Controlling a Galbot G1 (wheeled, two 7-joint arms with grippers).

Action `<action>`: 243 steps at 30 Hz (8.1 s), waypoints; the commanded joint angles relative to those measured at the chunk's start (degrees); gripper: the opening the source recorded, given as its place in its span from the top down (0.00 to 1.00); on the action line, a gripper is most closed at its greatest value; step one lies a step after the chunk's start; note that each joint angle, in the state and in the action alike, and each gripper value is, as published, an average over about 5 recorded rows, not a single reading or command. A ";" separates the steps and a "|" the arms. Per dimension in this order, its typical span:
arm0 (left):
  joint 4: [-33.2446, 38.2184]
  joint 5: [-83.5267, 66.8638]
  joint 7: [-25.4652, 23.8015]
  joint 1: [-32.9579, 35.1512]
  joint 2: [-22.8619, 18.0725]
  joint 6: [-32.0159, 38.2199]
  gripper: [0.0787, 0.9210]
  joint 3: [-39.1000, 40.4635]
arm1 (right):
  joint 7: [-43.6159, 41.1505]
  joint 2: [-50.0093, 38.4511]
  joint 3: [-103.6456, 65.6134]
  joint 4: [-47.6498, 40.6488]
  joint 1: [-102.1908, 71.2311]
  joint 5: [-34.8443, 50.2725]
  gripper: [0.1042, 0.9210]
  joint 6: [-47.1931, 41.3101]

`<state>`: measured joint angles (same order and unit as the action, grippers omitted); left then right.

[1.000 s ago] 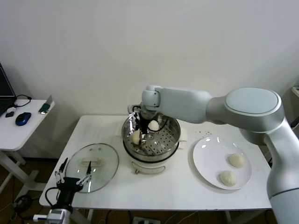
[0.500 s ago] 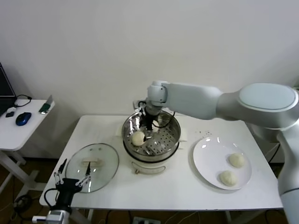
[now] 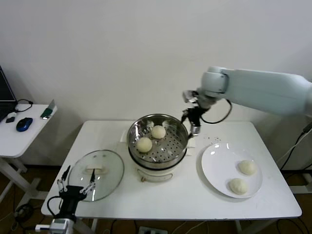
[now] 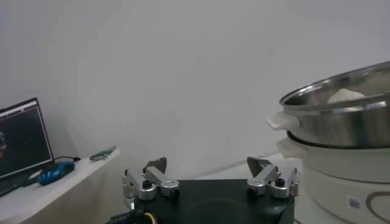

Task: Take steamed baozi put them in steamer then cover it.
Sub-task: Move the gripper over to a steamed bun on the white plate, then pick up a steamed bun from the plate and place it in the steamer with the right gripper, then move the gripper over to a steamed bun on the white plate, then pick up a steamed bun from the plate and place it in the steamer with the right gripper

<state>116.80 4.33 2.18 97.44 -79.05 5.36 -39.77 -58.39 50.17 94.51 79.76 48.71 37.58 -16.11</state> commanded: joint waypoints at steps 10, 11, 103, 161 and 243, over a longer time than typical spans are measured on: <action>1.40 1.09 0.52 1.28 -0.36 -0.77 0.12 -0.45 | -2.86 -26.93 -11.41 7.76 -23.88 -25.88 0.12 2.46; 1.46 1.29 0.62 1.31 -0.41 -0.83 0.12 -0.44 | -2.81 -27.15 -13.90 7.07 -26.99 -27.15 0.12 2.50; 1.82 1.90 2.12 3.44 -0.25 -1.55 0.12 -1.04 | -12.33 32.65 -18.22 -10.57 -18.39 -50.45 0.30 49.31; 0.23 1.40 2.01 2.80 -0.64 -0.43 0.12 -0.89 | -1.09 -14.04 -13.98 -9.21 -16.22 -19.21 0.12 4.14; 1.56 4.08 0.57 0.90 -1.05 -2.92 0.12 3.60 | 1.07 17.64 -2.31 -24.67 1.15 10.03 0.28 -0.86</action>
<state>117.79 8.15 3.21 98.54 -80.77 2.88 -37.24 -60.17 55.59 81.05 53.39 36.90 27.76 -12.72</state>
